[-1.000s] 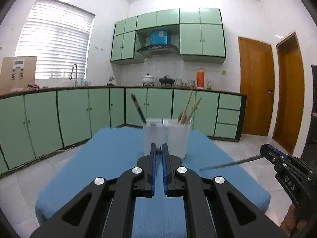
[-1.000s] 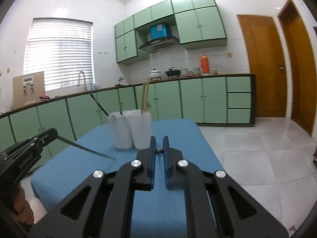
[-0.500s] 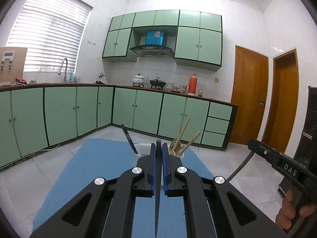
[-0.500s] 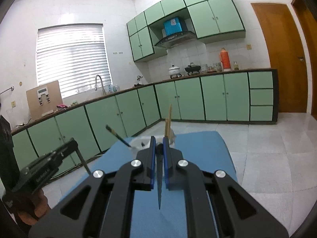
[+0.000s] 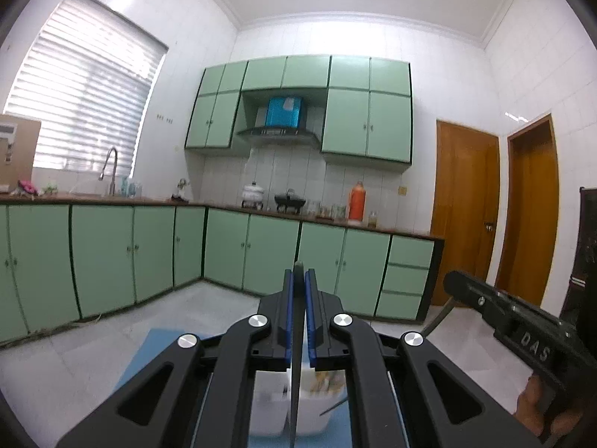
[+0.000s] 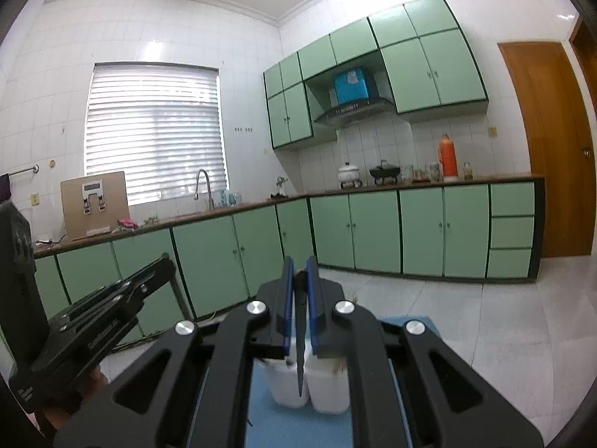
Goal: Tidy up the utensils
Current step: 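Lift both grey chopsticks and carry them above the white holder, then lower both chopsticks into the holder and open both tools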
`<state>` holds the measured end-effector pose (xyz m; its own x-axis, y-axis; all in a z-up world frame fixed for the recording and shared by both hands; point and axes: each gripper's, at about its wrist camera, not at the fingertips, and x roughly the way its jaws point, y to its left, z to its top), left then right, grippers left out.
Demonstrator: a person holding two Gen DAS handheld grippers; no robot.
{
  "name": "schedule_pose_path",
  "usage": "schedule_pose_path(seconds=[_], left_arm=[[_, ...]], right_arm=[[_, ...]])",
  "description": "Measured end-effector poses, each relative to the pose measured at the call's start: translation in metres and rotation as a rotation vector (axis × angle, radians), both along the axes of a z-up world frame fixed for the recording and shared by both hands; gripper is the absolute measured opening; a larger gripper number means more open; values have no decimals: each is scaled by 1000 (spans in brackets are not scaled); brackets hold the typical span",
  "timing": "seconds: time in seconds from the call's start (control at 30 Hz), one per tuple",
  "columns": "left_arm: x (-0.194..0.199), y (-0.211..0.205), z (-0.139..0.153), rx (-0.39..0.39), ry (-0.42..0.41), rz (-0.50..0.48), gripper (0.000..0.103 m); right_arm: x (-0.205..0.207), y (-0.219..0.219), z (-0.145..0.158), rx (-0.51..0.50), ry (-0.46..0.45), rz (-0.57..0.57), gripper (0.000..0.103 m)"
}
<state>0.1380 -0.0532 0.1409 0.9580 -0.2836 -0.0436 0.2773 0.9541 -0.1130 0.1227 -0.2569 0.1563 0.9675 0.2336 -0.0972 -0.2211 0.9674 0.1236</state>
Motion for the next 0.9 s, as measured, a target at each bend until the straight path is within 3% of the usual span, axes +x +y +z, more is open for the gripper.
schedule_pose_path(seconds=[0.17,0.3,0.5,0.67,0.9], left_arm=[[36,-9,29,-4,-59,11,6],[70,-14,36,-17,-81,32,6],[118,-17,10,-20,-34,60,6],[144,-17,-18,2,13,82,6],[160,-17,-52,32,85,86,6]], right_arm=[[35,1,19,-31,-1,-20,6],[63,-1,14,-35,26,-48,6],[102,4,-20,-14,105,-68,6],[119,18,-41,-54,130,-91,6],[139,27,-67,-69,185,-85,6]])
